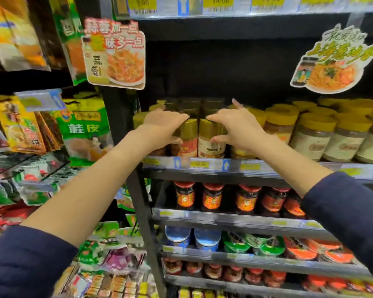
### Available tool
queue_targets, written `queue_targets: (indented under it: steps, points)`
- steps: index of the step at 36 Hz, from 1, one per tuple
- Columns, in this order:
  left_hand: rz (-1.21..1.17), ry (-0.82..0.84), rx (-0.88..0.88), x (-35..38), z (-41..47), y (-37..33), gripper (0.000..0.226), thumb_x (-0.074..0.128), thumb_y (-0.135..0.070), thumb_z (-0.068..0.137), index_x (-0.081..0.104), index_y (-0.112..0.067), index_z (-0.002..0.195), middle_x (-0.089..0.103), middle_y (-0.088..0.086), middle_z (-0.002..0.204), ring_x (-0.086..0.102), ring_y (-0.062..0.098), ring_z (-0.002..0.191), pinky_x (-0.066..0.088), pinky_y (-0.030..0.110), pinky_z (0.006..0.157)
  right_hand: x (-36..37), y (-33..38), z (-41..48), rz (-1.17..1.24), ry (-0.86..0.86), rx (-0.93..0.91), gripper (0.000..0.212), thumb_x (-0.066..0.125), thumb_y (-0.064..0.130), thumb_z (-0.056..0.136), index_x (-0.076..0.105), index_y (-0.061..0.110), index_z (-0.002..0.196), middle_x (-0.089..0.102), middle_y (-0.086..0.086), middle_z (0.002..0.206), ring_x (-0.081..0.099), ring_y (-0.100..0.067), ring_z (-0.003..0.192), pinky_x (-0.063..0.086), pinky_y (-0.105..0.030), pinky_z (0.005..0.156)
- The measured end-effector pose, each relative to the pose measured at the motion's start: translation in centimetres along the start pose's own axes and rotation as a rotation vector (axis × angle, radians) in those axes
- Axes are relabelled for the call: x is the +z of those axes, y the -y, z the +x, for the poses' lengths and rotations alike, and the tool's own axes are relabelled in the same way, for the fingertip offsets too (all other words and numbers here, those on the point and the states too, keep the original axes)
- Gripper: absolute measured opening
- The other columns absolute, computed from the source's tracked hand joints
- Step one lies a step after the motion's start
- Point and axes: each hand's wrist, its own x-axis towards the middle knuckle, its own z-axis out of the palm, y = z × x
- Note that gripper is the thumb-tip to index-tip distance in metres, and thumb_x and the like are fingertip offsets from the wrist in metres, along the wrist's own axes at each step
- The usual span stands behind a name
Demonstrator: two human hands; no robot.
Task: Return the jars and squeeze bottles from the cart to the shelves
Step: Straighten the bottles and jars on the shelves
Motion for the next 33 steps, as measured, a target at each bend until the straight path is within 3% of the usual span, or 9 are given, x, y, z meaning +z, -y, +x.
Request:
queue_targets:
  steps: [10, 16, 21, 27, 30, 33]
  points:
    - [0.054, -0.03, -0.011, 0.4, 0.5, -0.3, 0.06, 0.061, -0.04, 0.086, 0.038, -0.018, 0.137, 0.058, 0.006, 0.129, 0.053, 0.028, 0.12, 0.041, 0.039, 0.1, 0.6, 0.0, 0.7, 0.035, -0.013, 0.069, 0.06, 0.066, 0.035, 0.081, 0.046, 0.019, 0.136, 0.055, -0.01, 0.134, 0.044, -0.025, 0.131, 0.01, -0.038, 0.118]
    - [0.104, -0.063, -0.016, 0.6, 0.7, -0.6, 0.06, 0.058, -0.041, 0.088, 0.038, -0.015, 0.138, 0.058, 0.009, 0.127, 0.055, 0.028, 0.116, 0.043, 0.037, 0.097, 1.1, -0.4, 1.4, 0.074, 0.03, 0.118, 0.063, 0.066, 0.034, 0.081, 0.043, 0.021, 0.138, 0.048, -0.011, 0.14, 0.029, -0.028, 0.14, 0.021, -0.044, 0.117]
    - [0.131, -0.068, -0.021, 0.8, 0.9, -0.7, 0.063, 0.057, -0.042, 0.088, 0.035, -0.015, 0.14, 0.058, 0.009, 0.127, 0.055, 0.028, 0.116, 0.043, 0.037, 0.098, 1.0, -0.2, 1.2, 0.087, 0.037, 0.129, 0.063, 0.065, 0.032, 0.082, 0.04, 0.02, 0.139, 0.044, -0.01, 0.144, 0.021, -0.029, 0.143, 0.02, -0.043, 0.115]
    - [0.14, -0.052, -0.01, 0.9, 1.0, -0.8, 0.063, 0.057, -0.04, 0.089, 0.034, -0.013, 0.141, 0.058, 0.009, 0.128, 0.056, 0.029, 0.117, 0.041, 0.038, 0.1, 0.7, -0.2, 0.8, 0.075, 0.034, 0.105, 0.063, 0.063, 0.032, 0.084, 0.038, 0.021, 0.14, 0.044, -0.008, 0.144, 0.03, -0.026, 0.14, 0.017, -0.039, 0.116]
    - [0.144, -0.037, 0.013, 1.0, 0.9, -0.6, 0.066, 0.054, -0.042, 0.09, 0.028, -0.013, 0.144, 0.049, 0.01, 0.14, 0.049, 0.028, 0.126, 0.032, 0.041, 0.109, 0.3, -0.4, 0.5, 0.057, 0.071, 0.062, 0.066, 0.06, 0.039, 0.085, 0.033, 0.021, 0.143, 0.043, -0.008, 0.145, 0.037, -0.023, 0.136, 0.01, -0.038, 0.118]
    - [0.055, -0.025, 0.043, 0.8, 0.6, -0.4, 0.072, 0.05, -0.044, 0.092, 0.017, -0.013, 0.148, 0.026, 0.008, 0.155, 0.029, 0.025, 0.141, 0.017, 0.044, 0.116, -0.3, -0.8, -0.3, 0.061, 0.122, 0.051, 0.072, 0.058, 0.041, 0.086, 0.023, 0.021, 0.146, 0.033, -0.007, 0.151, 0.03, -0.023, 0.14, 0.009, -0.041, 0.117]
